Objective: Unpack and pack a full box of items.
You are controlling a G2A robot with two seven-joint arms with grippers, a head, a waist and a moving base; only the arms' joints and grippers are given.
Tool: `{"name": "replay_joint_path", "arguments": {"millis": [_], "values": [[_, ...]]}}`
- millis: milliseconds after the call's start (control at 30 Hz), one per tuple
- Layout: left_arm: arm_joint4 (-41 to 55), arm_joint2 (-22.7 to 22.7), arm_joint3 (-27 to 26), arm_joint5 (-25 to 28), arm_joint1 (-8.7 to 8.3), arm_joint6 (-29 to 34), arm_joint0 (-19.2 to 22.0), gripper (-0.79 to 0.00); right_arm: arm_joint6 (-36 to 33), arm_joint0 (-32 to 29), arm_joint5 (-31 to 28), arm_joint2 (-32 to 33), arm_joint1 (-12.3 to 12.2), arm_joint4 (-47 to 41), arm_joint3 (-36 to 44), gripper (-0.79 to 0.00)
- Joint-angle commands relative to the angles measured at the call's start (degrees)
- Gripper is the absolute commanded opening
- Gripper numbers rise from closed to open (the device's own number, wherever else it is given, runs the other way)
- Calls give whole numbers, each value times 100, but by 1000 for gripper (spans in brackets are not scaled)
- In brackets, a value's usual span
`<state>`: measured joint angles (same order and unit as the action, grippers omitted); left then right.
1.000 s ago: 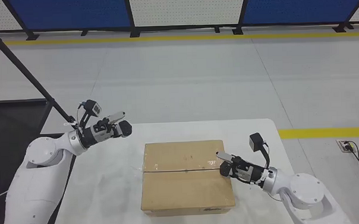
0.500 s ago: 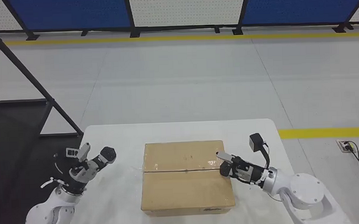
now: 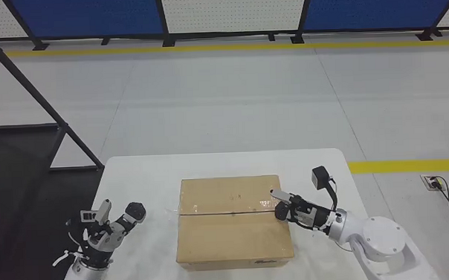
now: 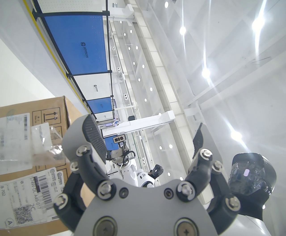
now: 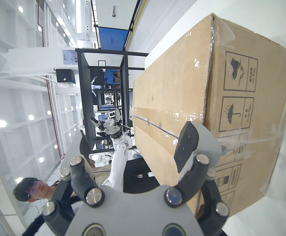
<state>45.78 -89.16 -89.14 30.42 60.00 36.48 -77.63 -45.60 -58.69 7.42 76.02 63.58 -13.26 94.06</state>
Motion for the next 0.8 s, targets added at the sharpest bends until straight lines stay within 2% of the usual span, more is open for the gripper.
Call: {"name": "replay_joint_path", "arguments": {"millis": [0,133,233,367,433,567,667,767], "values": [[0,0,0,1,0,0,0,0,0,0,0,0,0,0,0,0],[0,0,0,1,0,0,0,0,0,0,0,0,0,0,0,0],[-131,88,23,-80,36,-418,-136,0,0,0,0,0,0,0,0,0],[-610,351,-124,159,123,-1187,-538,0,0,0,0,0,0,0,0,0],[-536,472,-277,252,177,-1607,-785,0,0,0,0,0,0,0,0,0],[-835,584,-494,365,233,-2055,-1251,0,0,0,0,0,0,0,0,0],[-922,629,-582,194,269,-2381,-1406,0,0,0,0,0,0,0,0,0],[-1002,708,-515,-153,308,-2696,-1271,0,0,0,0,0,0,0,0,0]]}}
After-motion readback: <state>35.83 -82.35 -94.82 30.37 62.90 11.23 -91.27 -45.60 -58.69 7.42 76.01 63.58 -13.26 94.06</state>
